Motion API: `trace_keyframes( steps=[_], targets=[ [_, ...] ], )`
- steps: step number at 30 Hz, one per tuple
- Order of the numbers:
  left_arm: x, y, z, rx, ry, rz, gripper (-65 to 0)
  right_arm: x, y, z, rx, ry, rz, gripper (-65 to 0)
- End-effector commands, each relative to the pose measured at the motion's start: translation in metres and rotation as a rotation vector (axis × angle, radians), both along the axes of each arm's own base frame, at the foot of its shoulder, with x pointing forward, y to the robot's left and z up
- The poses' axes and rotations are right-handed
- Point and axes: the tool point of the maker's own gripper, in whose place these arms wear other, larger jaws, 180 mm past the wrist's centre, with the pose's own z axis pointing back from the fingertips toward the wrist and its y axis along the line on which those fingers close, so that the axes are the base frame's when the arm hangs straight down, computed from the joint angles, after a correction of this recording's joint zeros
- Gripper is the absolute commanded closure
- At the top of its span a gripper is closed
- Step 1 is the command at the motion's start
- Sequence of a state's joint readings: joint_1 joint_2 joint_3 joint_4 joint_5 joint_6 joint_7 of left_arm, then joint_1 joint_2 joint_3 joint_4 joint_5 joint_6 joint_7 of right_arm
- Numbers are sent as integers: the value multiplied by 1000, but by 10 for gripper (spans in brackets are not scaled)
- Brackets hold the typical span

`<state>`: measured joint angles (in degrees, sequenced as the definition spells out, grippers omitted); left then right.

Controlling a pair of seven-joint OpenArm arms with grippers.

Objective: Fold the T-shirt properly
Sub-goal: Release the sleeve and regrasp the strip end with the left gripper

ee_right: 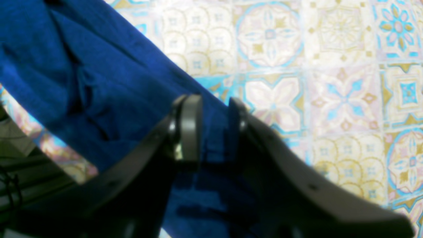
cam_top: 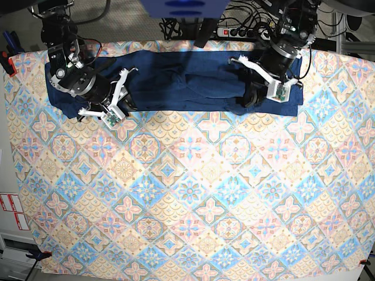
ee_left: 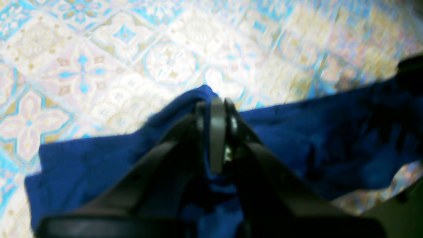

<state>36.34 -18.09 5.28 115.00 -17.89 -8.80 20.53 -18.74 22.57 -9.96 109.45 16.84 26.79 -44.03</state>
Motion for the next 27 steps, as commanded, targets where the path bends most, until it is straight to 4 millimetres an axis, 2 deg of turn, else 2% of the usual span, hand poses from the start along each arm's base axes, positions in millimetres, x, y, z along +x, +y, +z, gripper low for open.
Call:
trace_keyframes(
  steps=[1, 9, 15, 21, 24, 27],
  targets=[
    [-2, -3, 6, -7, -23, 4, 0, 6, 1, 10, 15, -36, 5, -135],
    [-25, 4, -9, 154, 0, -23, 0, 6, 1, 10, 15, -36, 5, -135],
    [-23, 25, 3, 282, -107, 87, 0, 6, 1, 10, 15, -36, 5, -135],
    [-26, 46, 1, 349, -104, 177, 0, 6, 1, 10, 15, -36, 5, -135],
    [-32, 57, -11, 378, -69, 222, 0, 6, 1, 10, 14, -35, 5, -135],
    [-38, 61, -23, 392, -38, 234, -14, 6, 1, 9, 14, -33, 6, -135]
  ],
)
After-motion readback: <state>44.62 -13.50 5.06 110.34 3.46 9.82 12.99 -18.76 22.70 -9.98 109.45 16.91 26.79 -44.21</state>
